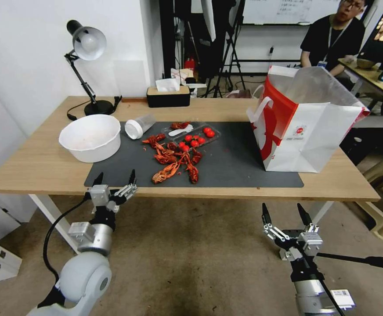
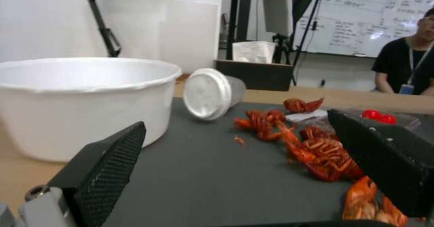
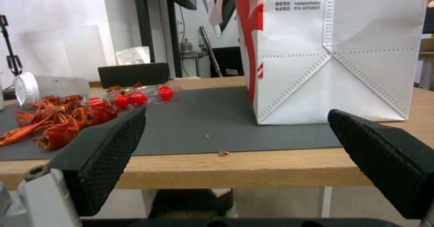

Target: Pick up the trash from the table and place it into the takeout bag.

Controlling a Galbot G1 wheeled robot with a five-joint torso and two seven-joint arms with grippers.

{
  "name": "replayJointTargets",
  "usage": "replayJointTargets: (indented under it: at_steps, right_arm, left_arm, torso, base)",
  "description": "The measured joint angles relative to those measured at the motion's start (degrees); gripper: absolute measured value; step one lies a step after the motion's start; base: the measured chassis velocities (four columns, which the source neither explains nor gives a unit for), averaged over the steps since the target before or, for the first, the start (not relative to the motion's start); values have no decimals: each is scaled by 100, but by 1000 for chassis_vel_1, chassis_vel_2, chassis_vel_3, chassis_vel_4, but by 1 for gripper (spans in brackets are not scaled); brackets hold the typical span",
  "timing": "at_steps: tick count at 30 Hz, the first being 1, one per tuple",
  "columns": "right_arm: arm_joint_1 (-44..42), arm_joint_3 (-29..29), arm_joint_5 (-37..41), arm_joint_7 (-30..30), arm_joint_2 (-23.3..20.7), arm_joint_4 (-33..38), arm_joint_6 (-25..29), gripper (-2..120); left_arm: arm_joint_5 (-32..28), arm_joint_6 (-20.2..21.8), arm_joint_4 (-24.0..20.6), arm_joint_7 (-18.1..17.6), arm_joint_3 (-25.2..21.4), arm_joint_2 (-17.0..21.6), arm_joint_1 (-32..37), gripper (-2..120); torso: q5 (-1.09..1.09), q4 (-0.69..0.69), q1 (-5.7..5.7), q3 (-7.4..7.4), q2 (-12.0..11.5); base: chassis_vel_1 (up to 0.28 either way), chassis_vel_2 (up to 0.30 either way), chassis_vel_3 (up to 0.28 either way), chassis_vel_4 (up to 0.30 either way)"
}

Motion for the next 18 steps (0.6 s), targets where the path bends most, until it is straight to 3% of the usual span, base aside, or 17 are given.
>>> replayJointTargets:
  at_steps: [12, 18]
  right_arm:
    - [122, -106, -51, 2, 34, -36, -113, 100]
    - [194, -178, -96, 19, 60, -61, -176, 100]
  left_arm:
    - [-719, -46, 957, 493, 636, 729, -1739, 100]
    - [-1154, -18, 1439, 926, 975, 1092, -2587, 100]
  torso:
    - [-1, 1, 0, 0, 0]
    - [0, 2, 0, 0, 0]
  base:
    - [0, 0, 0, 0]
    - [0, 0, 0, 0]
